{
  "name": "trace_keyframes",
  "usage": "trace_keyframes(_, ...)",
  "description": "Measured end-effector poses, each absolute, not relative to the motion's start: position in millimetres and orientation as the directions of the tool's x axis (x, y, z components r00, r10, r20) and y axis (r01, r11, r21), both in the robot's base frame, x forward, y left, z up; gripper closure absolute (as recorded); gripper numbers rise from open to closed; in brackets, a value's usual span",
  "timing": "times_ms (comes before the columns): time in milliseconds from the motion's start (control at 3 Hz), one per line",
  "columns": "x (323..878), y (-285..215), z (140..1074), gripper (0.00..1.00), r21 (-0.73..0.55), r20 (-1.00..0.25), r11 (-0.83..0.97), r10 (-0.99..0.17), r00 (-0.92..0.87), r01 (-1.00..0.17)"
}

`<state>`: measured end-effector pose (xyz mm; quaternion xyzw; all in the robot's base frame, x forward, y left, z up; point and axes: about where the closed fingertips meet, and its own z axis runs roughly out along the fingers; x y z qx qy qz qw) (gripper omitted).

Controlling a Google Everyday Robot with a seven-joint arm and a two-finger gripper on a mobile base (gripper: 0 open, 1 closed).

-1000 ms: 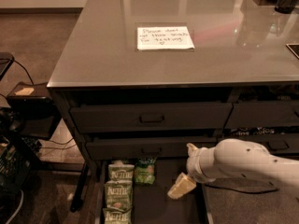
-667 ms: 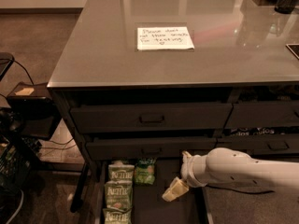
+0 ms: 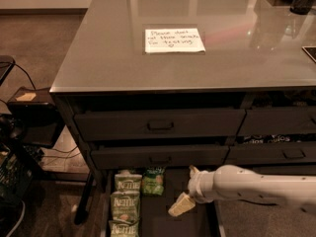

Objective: Pick green rice chip bag from bottom drawer and place on counter

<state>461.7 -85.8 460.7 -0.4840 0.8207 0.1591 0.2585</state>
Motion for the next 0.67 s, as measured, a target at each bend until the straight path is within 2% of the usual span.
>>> trace_keyframes(667, 505.8, -37.9, 353.1, 0.0, 0.027, -0.688, 0.486, -0.625, -0.369, -0.873)
